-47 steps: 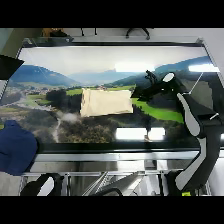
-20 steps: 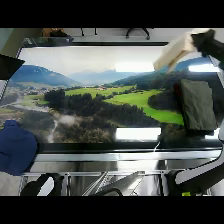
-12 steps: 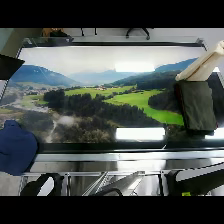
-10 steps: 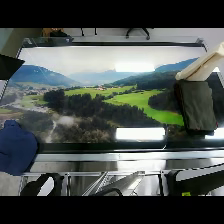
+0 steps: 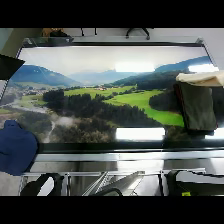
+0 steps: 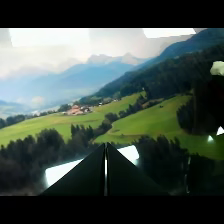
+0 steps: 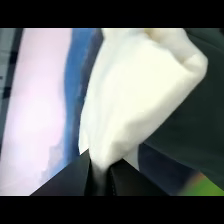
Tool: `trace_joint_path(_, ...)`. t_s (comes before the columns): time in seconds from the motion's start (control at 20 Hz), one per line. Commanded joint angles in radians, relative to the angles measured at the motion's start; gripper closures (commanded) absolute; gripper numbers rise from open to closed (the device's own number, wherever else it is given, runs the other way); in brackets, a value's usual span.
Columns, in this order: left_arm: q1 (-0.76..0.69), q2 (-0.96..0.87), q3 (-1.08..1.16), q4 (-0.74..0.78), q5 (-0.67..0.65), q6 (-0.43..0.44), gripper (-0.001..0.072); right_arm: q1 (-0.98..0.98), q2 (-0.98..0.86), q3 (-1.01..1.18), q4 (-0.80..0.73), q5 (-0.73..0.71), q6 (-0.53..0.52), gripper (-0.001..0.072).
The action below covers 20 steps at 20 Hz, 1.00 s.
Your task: Fold the shirts.
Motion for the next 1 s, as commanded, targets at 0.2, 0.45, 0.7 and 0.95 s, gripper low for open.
trace_joint_path(0.2,0.001,0.000,0.000,0.000,-0.015,0.002,0.0692,0.000,0.235,-0.405,-0.282,0.079,0.208,0.0686)
trace_joint_path(0.45,0.001,0.000,-0.001,0.001,-0.045,0.003,0.0692,0.000,0.251,-0.571,-0.407,-0.002,0.219,0.0680)
trace_joint_path(0.7,0.001,-0.036,0.000,-0.001,-0.073,0.006,0.0692,0.000,0.179,-0.581,-0.382,0.035,0.116,0.0533)
trace_joint_path(0.95,0.001,-0.066,0.000,-0.003,-0.076,0.006,0.0692,0.002,0.196,-0.568,-0.244,0.017,-0.030,0.0006)
